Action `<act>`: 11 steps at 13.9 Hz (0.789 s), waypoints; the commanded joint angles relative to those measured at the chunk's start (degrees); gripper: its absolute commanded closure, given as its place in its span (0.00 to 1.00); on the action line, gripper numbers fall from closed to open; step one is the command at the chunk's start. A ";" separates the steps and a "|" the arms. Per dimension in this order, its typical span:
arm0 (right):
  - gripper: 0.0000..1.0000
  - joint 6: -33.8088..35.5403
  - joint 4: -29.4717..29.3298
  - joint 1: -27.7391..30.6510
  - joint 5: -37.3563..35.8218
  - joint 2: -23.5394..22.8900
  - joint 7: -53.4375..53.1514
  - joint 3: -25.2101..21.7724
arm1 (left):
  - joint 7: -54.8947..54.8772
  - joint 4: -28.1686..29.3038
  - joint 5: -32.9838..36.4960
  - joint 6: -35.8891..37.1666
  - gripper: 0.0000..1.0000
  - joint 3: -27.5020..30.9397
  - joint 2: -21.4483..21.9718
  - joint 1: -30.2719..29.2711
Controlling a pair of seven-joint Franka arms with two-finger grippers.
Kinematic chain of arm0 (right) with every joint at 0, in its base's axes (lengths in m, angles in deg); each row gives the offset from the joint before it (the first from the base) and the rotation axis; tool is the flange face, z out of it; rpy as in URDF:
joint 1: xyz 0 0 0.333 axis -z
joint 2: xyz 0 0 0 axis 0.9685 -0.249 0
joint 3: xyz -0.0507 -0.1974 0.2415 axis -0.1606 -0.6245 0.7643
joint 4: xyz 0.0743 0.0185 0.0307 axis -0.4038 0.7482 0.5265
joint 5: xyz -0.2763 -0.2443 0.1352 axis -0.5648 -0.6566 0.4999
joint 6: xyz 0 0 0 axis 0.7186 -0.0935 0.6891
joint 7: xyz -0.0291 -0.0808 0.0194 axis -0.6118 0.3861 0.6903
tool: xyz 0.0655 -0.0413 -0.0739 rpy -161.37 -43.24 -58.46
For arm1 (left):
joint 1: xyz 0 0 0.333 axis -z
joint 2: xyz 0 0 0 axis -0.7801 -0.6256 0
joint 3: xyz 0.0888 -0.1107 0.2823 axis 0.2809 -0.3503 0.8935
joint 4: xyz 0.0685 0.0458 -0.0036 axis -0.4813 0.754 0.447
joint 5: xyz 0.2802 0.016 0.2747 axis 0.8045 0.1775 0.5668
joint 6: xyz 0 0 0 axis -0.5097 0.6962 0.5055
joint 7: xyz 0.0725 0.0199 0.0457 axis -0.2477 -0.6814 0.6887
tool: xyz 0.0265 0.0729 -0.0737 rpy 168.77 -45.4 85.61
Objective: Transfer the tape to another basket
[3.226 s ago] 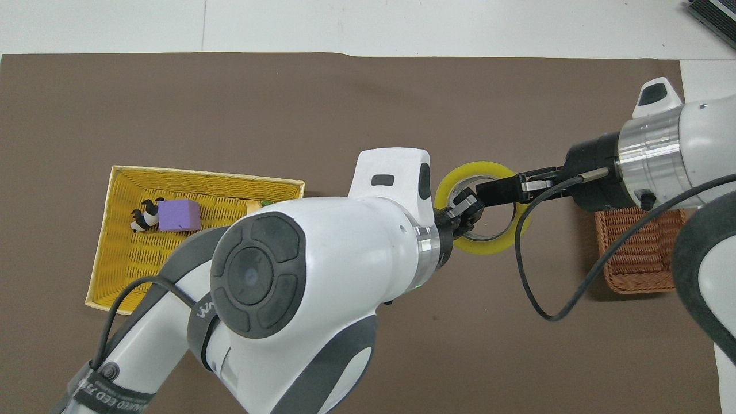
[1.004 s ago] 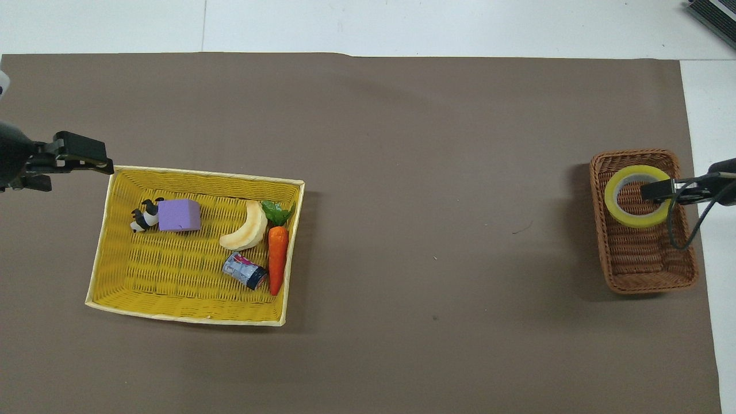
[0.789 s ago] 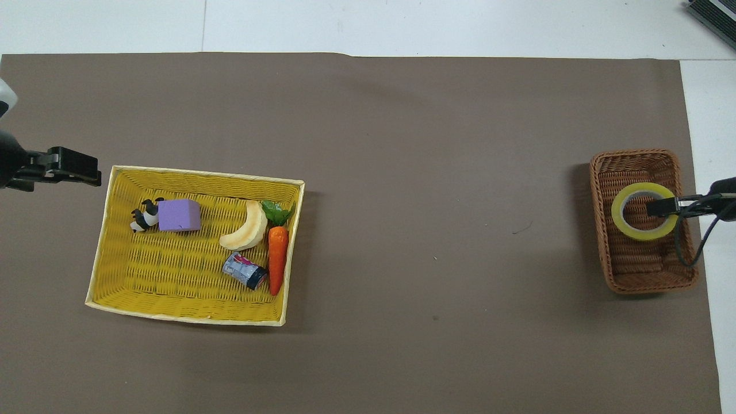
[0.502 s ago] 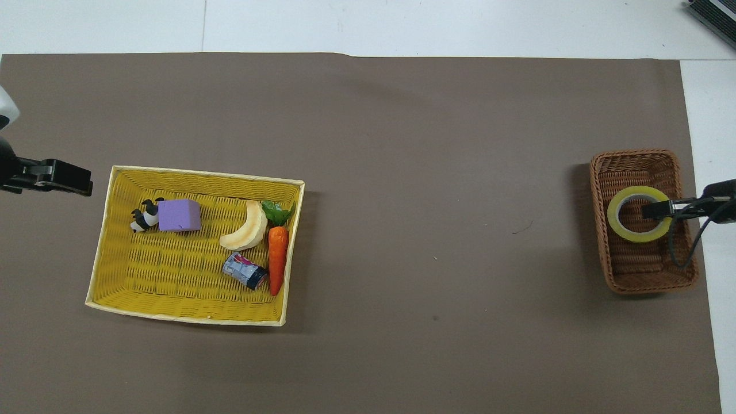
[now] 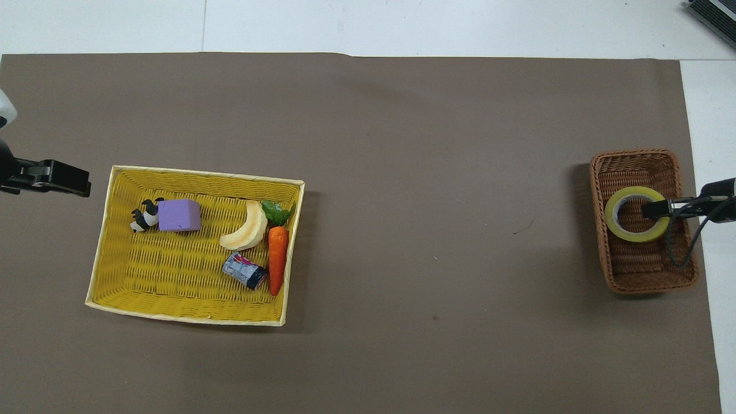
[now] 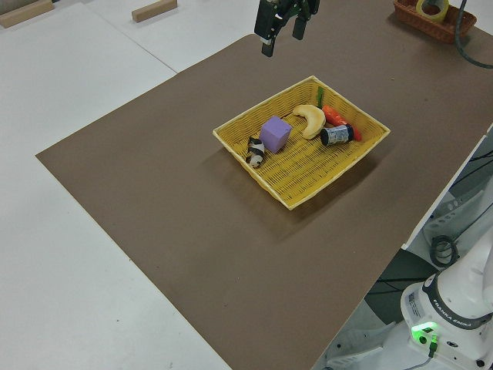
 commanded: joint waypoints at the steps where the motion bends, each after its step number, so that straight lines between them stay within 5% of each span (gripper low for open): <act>1: 0.00 -0.18 -3.91 -4.09 -3.65 1.70 -11.24 0.35 | -0.35 -0.02 -0.97 1.29 0.00 -0.53 1.10 -0.71; 7: 0.00 1.04 -8.14 -12.71 -16.92 6.96 -32.08 0.61 | -0.88 3.56 -4.13 0.87 0.00 -0.44 3.72 -2.20; 11: 0.00 10.78 -8.23 -19.74 -19.32 14.25 -40.78 0.79 | -1.32 5.43 -4.04 -0.73 0.00 -0.44 4.70 -1.94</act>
